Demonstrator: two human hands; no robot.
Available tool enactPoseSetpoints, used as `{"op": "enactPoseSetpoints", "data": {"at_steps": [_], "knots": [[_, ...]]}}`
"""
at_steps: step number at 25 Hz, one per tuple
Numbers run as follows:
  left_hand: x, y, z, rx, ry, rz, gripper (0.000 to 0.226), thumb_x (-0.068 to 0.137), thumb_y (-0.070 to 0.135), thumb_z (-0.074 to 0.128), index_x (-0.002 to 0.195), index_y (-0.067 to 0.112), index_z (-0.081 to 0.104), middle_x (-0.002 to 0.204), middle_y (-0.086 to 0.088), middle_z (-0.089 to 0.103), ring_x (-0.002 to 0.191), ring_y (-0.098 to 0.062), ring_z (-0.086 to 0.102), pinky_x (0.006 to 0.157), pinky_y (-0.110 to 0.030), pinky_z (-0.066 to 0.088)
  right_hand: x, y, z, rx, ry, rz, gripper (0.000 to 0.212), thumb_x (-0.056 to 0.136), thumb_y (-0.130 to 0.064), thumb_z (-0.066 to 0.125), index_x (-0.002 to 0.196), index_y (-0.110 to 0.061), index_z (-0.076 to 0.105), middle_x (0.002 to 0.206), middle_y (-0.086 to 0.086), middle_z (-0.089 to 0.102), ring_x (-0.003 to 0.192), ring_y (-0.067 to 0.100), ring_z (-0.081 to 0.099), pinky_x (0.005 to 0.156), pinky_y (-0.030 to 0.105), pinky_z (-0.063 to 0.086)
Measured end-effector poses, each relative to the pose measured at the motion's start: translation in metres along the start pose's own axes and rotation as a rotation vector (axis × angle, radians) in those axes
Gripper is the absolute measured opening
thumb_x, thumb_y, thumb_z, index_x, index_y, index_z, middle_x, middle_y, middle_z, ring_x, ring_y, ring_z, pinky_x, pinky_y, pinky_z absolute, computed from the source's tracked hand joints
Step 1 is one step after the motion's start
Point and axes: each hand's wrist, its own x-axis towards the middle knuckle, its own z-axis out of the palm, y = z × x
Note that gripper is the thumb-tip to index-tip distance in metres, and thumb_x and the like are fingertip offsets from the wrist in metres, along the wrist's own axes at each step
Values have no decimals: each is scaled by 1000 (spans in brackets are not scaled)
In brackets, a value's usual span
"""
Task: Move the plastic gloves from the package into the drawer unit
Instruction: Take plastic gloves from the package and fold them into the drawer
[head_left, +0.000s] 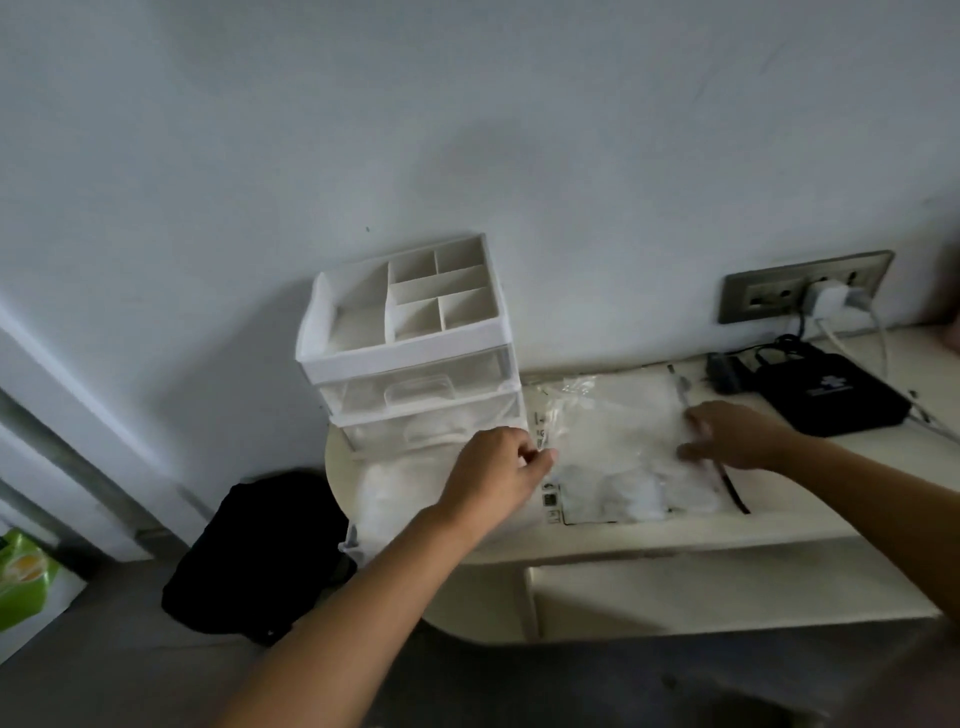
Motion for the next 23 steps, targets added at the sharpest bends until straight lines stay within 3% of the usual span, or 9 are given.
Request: {"op": "enactPoseSetpoints", "data": {"at_steps": [3, 5, 8, 10, 12, 16, 19, 21, 23], "knots": [[15, 27, 38, -48, -78, 31, 24, 91, 28, 59, 104, 10, 69, 112, -5, 68, 107, -18, 61, 97, -30, 44, 3, 13, 10, 158, 226, -42, 35, 84, -23, 70, 116, -12, 65, 116, 8, 65, 99, 19, 59, 84, 23, 42], [21, 43, 60, -37, -189, 13, 41, 93, 25, 56, 131, 9, 55, 140, -9, 51, 130, -20, 46, 109, -25, 31, 2, 19, 16, 329, 301, -11, 18, 82, -13, 71, 100, -10, 71, 102, 9, 70, 82, 14, 59, 75, 22, 43], [28, 53, 90, 131, -358, -24, 61, 95, 33, 52, 148, 12, 30, 157, -11, 21, 144, -24, 20, 116, -38, 17, 3, 31, 18, 493, 318, 65, 28, 80, -6, 72, 108, -6, 66, 99, 9, 67, 83, 15, 56, 76, 25, 44], [30, 50, 102, 242, -415, -47, 65, 95, 40, 49, 150, 16, 22, 159, -9, 12, 146, -26, 11, 115, -49, 12, 3, 38, 16, 519, 300, 98, 40, 81, -7, 70, 119, -5, 59, 104, 9, 62, 88, 17, 55, 77, 26, 43], [31, 46, 109, 225, -408, -59, 65, 94, 41, 50, 150, 19, 23, 159, -7, 12, 146, -26, 9, 115, -51, 10, 4, 45, 15, 433, 281, 92, 50, 81, -12, 71, 128, -8, 53, 121, 13, 56, 101, 21, 54, 85, 28, 42], [29, 50, 110, 79, -269, 14, 51, 89, 29, 62, 136, 16, 49, 143, -7, 45, 133, -24, 38, 110, -34, 26, -4, 47, 17, 85, 334, -194, 74, 81, -15, 70, 144, -30, 34, 152, 5, 26, 135, 28, 31, 108, 36, 31], [26, 53, 109, -74, -196, 30, 32, 83, 18, 67, 115, 13, 65, 119, -4, 64, 112, -18, 56, 91, -17, 36, -9, 39, 18, -25, 246, -420, 59, 86, -18, 65, 138, -38, 44, 154, -10, 20, 142, 17, 18, 111, 34, 28], [25, 53, 110, -124, -155, -4, 23, 82, 18, 69, 104, 12, 68, 109, -2, 68, 105, -15, 60, 83, -15, 39, -12, 34, 19, -14, 184, -458, 36, 88, -22, 64, 122, -33, 62, 147, -11, 37, 134, 10, 34, 106, 26, 34], [23, 54, 110, -98, -107, -30, 25, 81, 22, 71, 104, 14, 65, 108, 0, 65, 103, -15, 60, 84, -19, 42, -14, 28, 17, 39, 195, -441, 21, 89, -23, 63, 108, -25, 70, 129, -8, 59, 114, 5, 54, 94, 16, 39]]}}
